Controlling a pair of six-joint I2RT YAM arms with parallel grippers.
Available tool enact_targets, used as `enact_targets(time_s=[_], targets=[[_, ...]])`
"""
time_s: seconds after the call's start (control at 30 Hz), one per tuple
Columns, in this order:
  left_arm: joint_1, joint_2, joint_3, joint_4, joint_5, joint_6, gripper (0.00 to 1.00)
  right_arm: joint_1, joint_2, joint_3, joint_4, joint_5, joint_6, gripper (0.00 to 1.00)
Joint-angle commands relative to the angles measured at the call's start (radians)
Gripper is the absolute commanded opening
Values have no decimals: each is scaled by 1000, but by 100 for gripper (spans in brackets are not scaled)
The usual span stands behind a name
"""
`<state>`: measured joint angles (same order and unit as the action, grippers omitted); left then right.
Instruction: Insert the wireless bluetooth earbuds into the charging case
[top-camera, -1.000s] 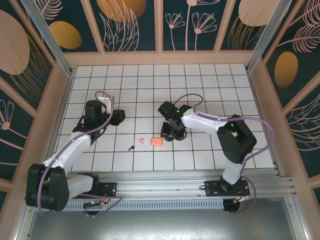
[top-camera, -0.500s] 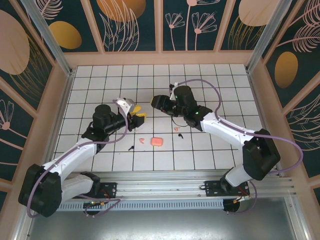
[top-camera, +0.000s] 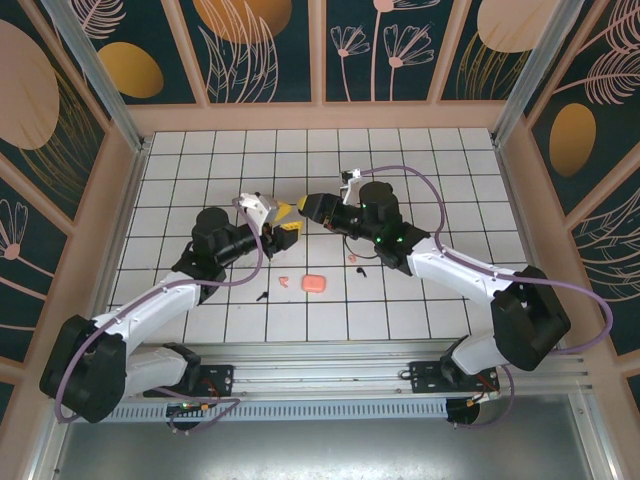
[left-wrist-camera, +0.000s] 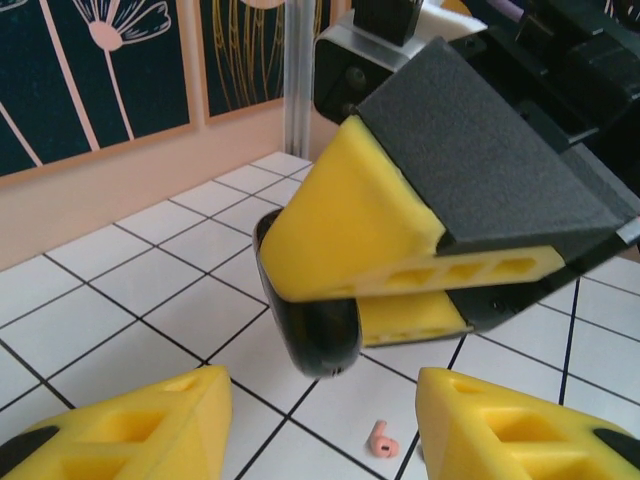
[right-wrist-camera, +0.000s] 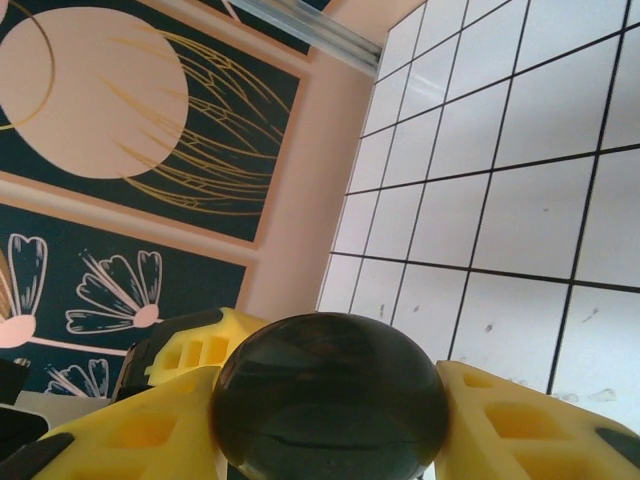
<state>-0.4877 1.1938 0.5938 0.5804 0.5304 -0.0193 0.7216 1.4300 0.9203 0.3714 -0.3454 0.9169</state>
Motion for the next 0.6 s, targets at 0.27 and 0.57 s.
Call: enact_targets(time_s=[0.27,0.57], targets=[[-34,24,50,73,-54,-40,43,10,-23,-6,92,-91,15,47],[-35,17,64,28,-93,-61,25,18,-36,-12,76,-103,11,47]])
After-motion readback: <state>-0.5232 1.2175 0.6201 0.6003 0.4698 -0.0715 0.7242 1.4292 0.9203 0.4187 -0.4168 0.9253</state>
